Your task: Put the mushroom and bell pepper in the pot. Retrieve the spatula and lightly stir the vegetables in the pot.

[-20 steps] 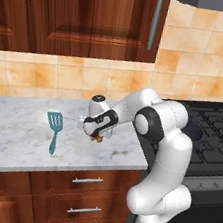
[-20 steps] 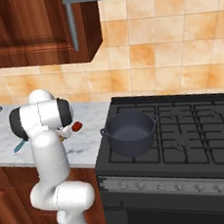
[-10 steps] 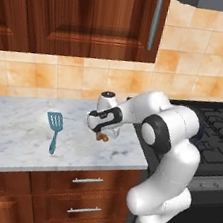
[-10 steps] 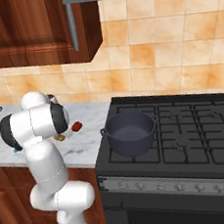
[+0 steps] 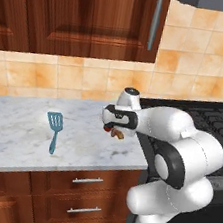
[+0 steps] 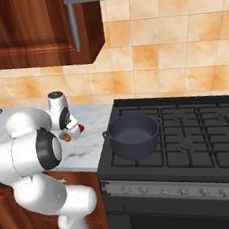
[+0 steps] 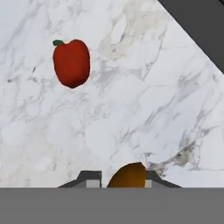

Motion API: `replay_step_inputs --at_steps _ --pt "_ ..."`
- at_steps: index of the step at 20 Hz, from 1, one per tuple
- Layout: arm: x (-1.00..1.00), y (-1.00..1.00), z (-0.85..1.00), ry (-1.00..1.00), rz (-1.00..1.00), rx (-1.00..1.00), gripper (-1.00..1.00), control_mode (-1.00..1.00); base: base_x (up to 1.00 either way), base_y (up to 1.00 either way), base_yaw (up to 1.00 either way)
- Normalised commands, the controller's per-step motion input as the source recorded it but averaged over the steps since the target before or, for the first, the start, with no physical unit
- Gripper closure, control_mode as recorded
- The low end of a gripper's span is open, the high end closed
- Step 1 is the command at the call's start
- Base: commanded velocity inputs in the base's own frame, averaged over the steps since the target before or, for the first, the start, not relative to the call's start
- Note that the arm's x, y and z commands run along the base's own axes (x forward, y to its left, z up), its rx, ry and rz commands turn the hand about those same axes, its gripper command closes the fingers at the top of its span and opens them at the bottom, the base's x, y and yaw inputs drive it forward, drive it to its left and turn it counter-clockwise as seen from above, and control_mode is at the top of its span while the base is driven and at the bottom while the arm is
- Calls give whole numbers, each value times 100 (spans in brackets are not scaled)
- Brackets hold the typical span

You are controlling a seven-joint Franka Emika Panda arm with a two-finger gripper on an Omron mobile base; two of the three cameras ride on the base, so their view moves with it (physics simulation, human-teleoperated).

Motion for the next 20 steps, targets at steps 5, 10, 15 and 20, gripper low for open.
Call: replay_step_inputs --at_steps 5,10,15,20 --pt "-30 -36 86 -3 0 -1 100 -100 0 0 0" --pt "-33 -51 68 -9 0 -6 100 -100 0 0 0" --pt "-9 -66 57 -22 -3 -3 100 -100 0 0 0" --pt "0 -82 23 -8 -4 -3 100 -100 0 0 0"
